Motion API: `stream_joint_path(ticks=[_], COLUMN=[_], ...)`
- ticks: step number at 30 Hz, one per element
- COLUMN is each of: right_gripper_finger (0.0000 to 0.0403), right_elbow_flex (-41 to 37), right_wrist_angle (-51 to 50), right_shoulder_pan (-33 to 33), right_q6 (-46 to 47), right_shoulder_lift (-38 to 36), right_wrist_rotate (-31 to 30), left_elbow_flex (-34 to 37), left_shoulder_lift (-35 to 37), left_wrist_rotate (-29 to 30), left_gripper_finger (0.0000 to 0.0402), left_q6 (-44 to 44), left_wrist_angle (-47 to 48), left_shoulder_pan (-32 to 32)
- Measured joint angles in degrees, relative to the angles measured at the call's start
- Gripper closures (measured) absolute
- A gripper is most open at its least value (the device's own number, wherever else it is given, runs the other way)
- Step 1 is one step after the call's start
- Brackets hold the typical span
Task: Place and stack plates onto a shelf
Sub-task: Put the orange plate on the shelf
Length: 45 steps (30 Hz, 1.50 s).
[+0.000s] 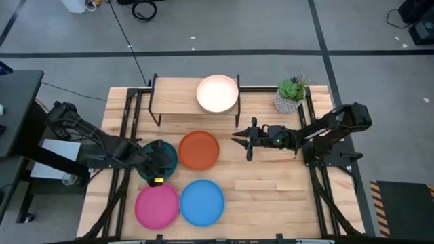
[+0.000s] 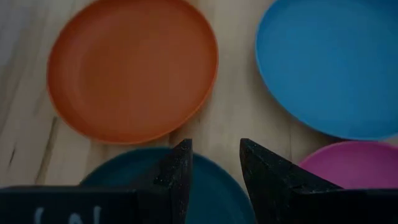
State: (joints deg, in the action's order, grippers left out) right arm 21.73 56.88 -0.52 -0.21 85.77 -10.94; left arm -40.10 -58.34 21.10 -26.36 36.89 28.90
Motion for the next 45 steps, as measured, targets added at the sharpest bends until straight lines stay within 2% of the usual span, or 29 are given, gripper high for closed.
stream_joint_path(ticks=[12,23,35,45], right_gripper_finger=[0.0301,0.0301,0.0301,0.0301], right_elbow_flex=[-0.5,-0.5,-0.5,-0.5], right_wrist_angle=[1.4,1.5,1.6,1.1], right_shoulder_pan=[0.1,0.1,0.1,0.1], right_q6=[-0.2,-1.5,-1.5,-1.5], right_shoulder_lift=[2.3,2.1,2.0,2.1], right_wrist_rotate=[0.0,-0.1,-0.1,0.0], left_elbow_flex=[-12.5,-12.7,-13.5,-15.6], left_shoulder_lift=[-10.1,-17.7,-31.6,-36.3], left_wrist_rotate=[-0.4,-0.6,-4.3,-5.9], left_gripper_finger=[0.026,0.026,0.026,0.026], left_q6=[6.3,7.0,19.7,24.1], left_wrist_angle=[4.4,4.7,-1.3,-0.9], left_shoulder_pan=[-3.1,-4.3,-7.4,-10.1])
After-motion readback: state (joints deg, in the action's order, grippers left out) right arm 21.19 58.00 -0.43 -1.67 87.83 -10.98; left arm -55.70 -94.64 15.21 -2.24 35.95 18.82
